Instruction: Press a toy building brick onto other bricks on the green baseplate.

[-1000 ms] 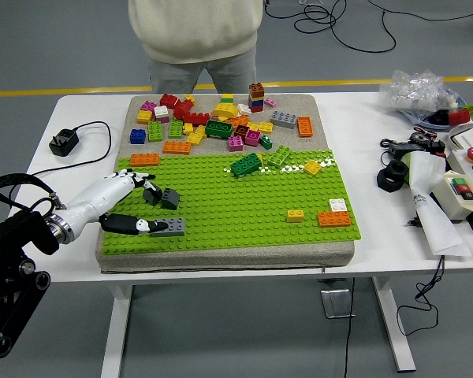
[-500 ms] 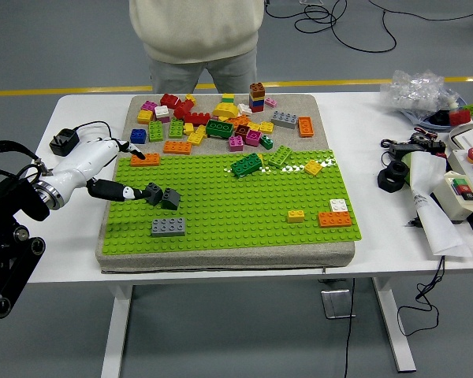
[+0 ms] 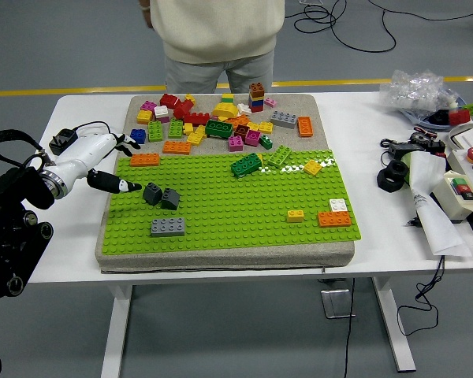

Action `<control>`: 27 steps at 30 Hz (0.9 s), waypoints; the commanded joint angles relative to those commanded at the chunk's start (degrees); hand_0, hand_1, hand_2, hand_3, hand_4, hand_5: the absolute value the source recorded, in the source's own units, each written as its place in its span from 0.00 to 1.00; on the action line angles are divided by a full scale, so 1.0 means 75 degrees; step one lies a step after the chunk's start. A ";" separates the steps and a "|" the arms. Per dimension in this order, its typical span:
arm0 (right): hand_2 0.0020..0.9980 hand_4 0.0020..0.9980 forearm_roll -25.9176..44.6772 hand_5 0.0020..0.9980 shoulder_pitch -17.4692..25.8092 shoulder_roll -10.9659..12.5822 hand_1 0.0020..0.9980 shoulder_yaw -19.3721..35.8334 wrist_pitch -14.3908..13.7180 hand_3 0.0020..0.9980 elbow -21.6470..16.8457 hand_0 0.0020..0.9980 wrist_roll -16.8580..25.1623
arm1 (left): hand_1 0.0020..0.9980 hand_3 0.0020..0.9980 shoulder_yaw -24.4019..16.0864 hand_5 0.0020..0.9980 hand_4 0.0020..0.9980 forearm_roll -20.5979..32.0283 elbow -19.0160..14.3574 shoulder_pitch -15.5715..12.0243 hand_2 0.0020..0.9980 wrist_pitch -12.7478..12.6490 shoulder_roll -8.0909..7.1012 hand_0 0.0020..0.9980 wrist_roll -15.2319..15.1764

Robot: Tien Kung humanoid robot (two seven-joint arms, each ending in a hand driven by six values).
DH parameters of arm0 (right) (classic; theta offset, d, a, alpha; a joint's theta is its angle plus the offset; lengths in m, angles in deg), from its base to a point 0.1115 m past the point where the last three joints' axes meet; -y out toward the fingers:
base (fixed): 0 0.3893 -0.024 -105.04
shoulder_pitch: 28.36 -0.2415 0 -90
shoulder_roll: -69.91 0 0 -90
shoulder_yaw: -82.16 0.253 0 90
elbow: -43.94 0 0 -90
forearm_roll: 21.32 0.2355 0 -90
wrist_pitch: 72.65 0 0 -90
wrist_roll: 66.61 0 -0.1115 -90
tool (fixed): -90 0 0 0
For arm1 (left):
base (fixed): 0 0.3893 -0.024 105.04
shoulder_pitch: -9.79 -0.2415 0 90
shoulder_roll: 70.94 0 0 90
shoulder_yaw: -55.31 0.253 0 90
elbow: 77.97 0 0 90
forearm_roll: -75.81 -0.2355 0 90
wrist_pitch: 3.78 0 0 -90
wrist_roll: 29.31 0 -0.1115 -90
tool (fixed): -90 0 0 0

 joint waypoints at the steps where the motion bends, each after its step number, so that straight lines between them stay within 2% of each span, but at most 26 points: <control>1: 0.77 1.00 0.0002 0.69 0.0005 0.0005 0.72 0.0005 0.0001 0.78 0.0000 0.79 -0.0003 | 0.73 0.76 -0.0066 0.24 0.96 0.0000 -0.0025 -0.0024 0.65 0.0013 0.0007 0.84 0.0010; 11: 0.77 1.00 0.0019 0.69 -0.0004 0.0004 0.72 0.0026 -0.0007 0.78 0.0000 0.79 0.0026 | 0.72 0.74 -0.0658 0.21 0.95 0.0000 -0.0403 -0.0251 0.61 0.0166 0.0091 0.82 0.0198; 12: 0.77 1.00 0.0020 0.69 -0.0005 0.0003 0.72 0.0028 -0.0007 0.78 0.0000 0.79 0.0028 | 0.71 0.70 -0.0702 0.17 0.93 0.0000 -0.0422 -0.0261 0.57 0.0173 0.0099 0.81 0.0212; 17: 0.77 1.00 0.0023 0.69 0.0019 0.0019 0.72 0.0048 0.0005 0.78 0.0000 0.79 0.0016 | 0.71 0.70 -0.1020 0.17 0.93 0.0000 -0.0534 -0.0305 0.57 0.0198 0.0156 0.81 0.0303; 18: 0.77 1.00 0.0024 0.69 0.0023 0.0021 0.72 0.0051 0.0006 0.78 0.0000 0.79 0.0014 | 0.70 0.68 -0.1055 0.15 0.91 0.0000 -0.0548 -0.0307 0.54 0.0198 0.0162 0.81 0.0312; 27: 0.77 1.00 0.0040 0.69 0.0004 0.0015 0.72 0.0037 -0.0005 0.78 0.0000 0.79 0.0028 | 0.70 0.68 -0.1274 0.17 0.92 0.0000 -0.0681 -0.0351 0.54 0.0225 0.0198 0.81 0.0370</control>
